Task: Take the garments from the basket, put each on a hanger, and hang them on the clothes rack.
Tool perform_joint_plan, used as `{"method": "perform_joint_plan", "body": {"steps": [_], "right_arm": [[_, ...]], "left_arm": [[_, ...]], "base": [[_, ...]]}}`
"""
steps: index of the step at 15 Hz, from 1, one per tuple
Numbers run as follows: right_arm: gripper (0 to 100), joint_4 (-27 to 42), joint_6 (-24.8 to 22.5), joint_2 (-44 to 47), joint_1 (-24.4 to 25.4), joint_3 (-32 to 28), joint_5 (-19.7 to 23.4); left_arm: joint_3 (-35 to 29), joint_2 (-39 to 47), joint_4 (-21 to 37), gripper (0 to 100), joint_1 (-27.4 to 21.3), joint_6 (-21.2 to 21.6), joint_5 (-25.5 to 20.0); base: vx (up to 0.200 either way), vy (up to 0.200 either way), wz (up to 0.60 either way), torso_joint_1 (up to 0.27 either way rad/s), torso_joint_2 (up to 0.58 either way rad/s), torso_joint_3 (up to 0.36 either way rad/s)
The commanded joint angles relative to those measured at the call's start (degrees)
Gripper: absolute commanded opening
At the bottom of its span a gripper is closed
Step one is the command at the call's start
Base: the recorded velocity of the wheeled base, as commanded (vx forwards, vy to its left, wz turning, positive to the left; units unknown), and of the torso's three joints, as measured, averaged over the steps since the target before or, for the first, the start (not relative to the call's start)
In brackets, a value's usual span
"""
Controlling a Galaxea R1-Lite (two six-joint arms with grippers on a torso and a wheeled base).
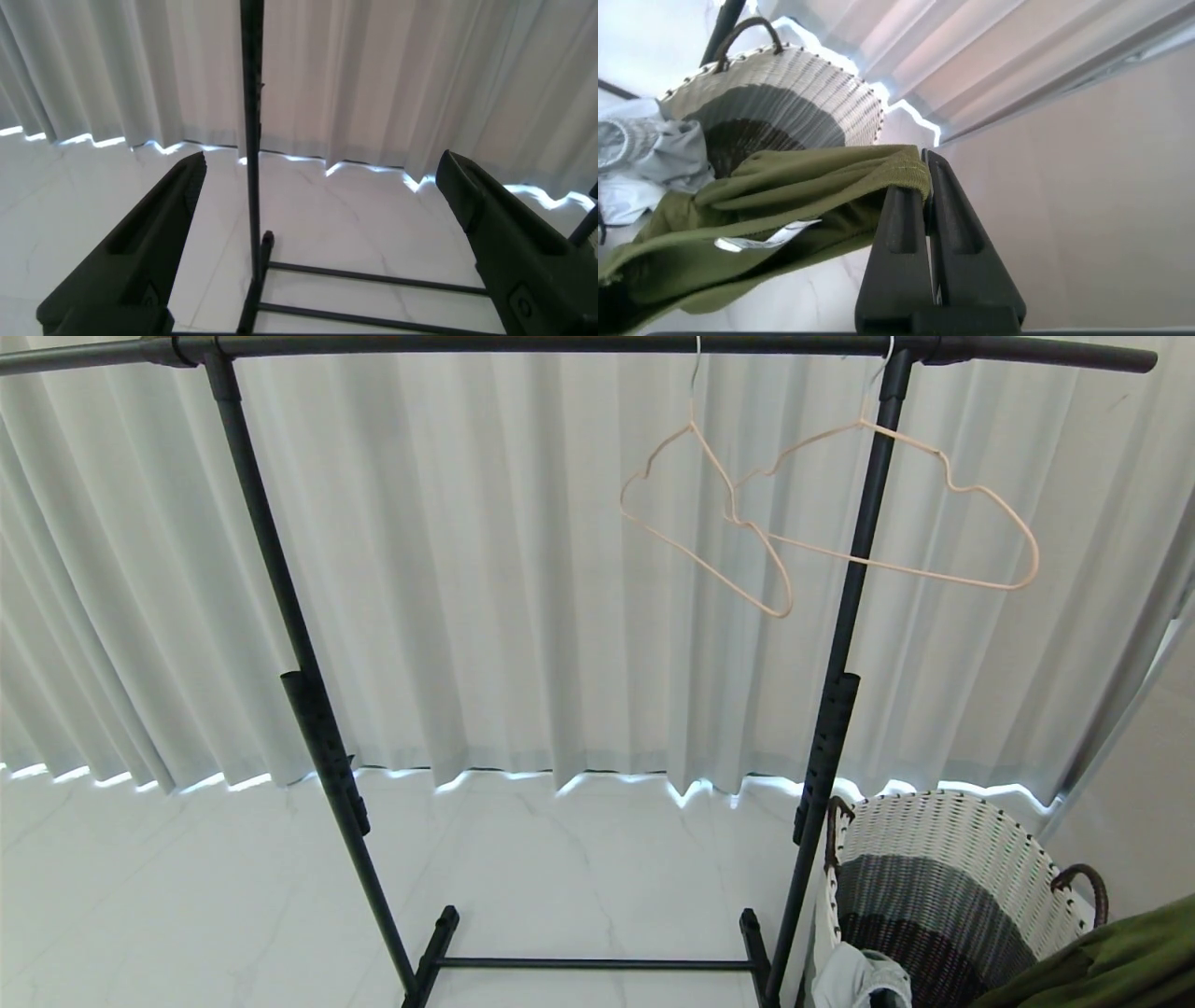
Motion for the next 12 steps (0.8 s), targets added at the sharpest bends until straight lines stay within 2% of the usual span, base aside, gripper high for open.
{"method": "perform_joint_plan", "body": {"steps": [1, 8, 12], "right_arm": [[0, 0.0, 0.0, 0.1, 0.0, 0.4, 0.0], [0, 0.0, 0.0, -1.1, 0.1, 2.6, 0.2], [0, 0.0, 0.0, -1.2, 0.1, 3.1, 0.2]], "left_arm": [[0.0, 0.0, 0.0, 100, 0.0, 0.0, 0.0], [0.0, 0.0, 0.0, 100, 0.0, 0.0, 0.0], [0.0, 0.0, 0.0, 100, 0.0, 0.0, 0.0]], "base": [[-0.200, 0.000, 0.00, 0.007, 0.00, 0.002], [-0.200, 0.000, 0.00, 0.000, 0.00, 0.002], [0.000, 0.000, 0.00, 0.000, 0.00, 0.000]]}}
